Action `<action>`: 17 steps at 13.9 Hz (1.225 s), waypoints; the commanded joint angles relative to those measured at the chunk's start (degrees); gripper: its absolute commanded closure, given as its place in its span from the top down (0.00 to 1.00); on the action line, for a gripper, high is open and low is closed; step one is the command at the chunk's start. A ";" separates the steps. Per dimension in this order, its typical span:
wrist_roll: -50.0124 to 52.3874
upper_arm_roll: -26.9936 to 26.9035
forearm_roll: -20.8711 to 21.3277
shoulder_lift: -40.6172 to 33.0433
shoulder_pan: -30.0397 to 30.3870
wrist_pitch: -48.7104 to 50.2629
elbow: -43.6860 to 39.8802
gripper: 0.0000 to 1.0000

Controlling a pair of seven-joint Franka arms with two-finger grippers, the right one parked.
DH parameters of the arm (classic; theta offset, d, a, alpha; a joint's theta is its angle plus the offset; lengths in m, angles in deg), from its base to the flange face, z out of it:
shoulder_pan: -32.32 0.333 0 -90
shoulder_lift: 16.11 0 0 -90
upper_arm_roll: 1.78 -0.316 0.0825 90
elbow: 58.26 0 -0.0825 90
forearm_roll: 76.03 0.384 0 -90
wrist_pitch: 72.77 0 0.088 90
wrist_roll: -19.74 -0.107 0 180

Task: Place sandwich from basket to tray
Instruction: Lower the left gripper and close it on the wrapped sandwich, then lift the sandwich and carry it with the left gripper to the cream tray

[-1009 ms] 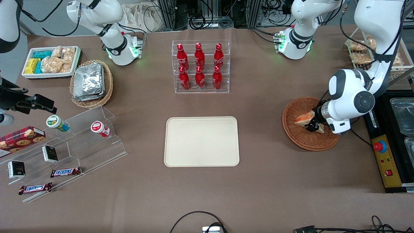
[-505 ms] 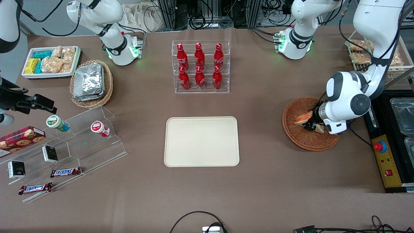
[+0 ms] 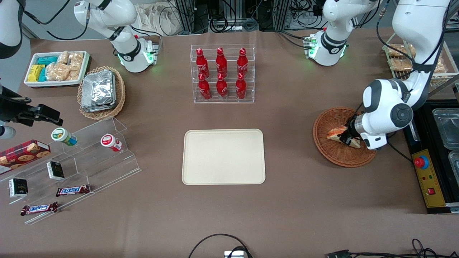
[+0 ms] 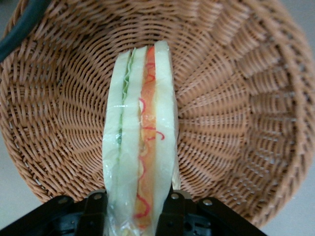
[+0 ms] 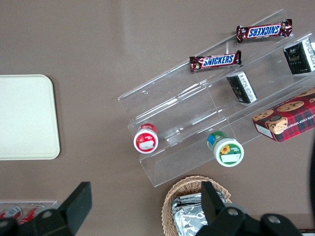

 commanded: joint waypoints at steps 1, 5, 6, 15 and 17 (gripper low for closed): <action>0.86 0.59 0.98 -1.98 -2.57 10.89 -7.15 0.00; -0.80 1.29 1.51 -1.98 -7.75 26.98 -20.77 0.00; -3.95 1.56 1.16 -1.37 -9.07 30.85 -24.98 0.00; -25.95 4.28 5.89 28.48 -32.00 27.90 -55.93 0.00; -25.43 3.94 6.08 32.11 -35.53 24.67 -58.42 0.00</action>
